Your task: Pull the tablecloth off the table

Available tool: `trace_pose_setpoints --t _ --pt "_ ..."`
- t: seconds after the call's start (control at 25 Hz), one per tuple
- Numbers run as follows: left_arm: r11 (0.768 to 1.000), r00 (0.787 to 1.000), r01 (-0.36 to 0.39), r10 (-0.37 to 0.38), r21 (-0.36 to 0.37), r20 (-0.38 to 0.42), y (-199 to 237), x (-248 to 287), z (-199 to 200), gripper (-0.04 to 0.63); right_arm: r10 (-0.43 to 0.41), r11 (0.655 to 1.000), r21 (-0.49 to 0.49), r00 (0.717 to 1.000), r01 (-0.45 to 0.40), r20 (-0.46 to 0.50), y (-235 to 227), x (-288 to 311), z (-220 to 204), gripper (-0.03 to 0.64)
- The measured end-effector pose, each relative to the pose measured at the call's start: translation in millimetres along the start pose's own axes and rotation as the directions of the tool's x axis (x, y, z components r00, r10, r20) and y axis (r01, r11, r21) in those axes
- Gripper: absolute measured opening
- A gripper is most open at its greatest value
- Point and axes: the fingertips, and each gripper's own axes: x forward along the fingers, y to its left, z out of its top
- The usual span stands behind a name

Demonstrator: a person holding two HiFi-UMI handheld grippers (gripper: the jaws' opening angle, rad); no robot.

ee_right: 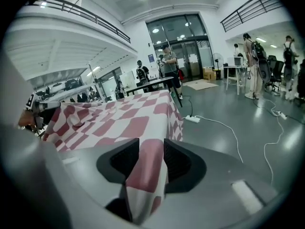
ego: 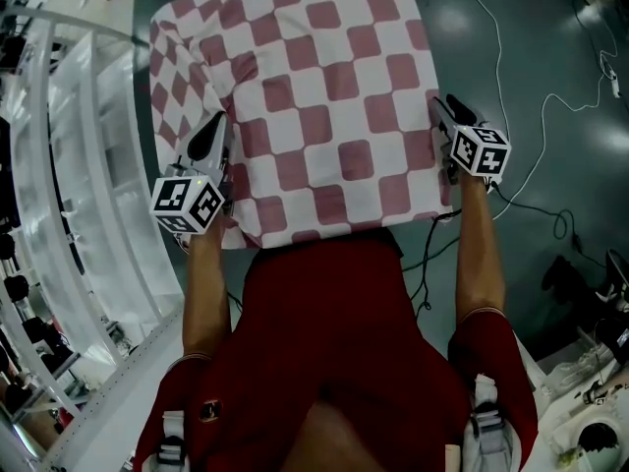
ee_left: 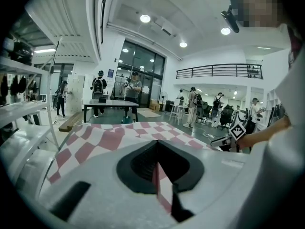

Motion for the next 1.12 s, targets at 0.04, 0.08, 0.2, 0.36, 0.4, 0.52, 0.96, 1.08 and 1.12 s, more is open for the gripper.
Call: trace_pose_setpoints --t 0.04,0.08,0.2,0.36,0.4,0.52,0.96,1.08,1.12 --pt "1.000 1.000 -0.001 0.001 0.000 -0.006 0 2 -1 0.009 0.010 1.000 0.008 1.000 -0.010 -0.009 -1 3 -2 0.176" --pt "1.000 1.000 -0.001 0.001 0.000 -0.011 -1 4 -3 0.009 0.019 1.000 0.015 1.000 -0.019 -0.019 -3 6 -4 0.176" --pt "1.000 1.000 0.001 -0.001 0.005 -0.025 -1 9 -6 0.009 0.041 0.999 0.032 0.998 -0.040 -0.039 -3 13 -10 0.176" --pt "1.000 0.999 0.008 -0.008 0.007 -0.035 0 12 -10 0.009 0.076 0.994 0.081 0.996 -0.072 -0.040 -1 15 -12 0.173" --pt "1.000 0.999 0.009 -0.009 0.006 -0.037 0 12 -10 0.009 0.087 0.992 0.095 0.995 -0.083 -0.039 0 15 -13 0.167" --pt "1.000 0.999 0.012 -0.012 0.004 -0.039 -2 13 -11 0.009 0.104 0.987 0.125 0.994 -0.099 -0.033 3 14 -12 0.135" --pt "1.000 1.000 0.028 -0.028 -0.009 -0.009 1 3 -4 0.009 -0.108 0.994 -0.010 0.993 0.108 -0.043 0 1 -4 0.011" --pt "0.999 0.999 0.033 -0.033 -0.013 0.004 3 -3 -1 0.009 -0.112 0.993 -0.025 0.993 0.112 -0.028 10 -4 2 0.011" --pt "0.999 0.999 0.036 -0.036 -0.016 0.011 4 -5 0 0.009 -0.111 0.994 -0.027 0.994 0.110 -0.020 14 -6 5 0.011"
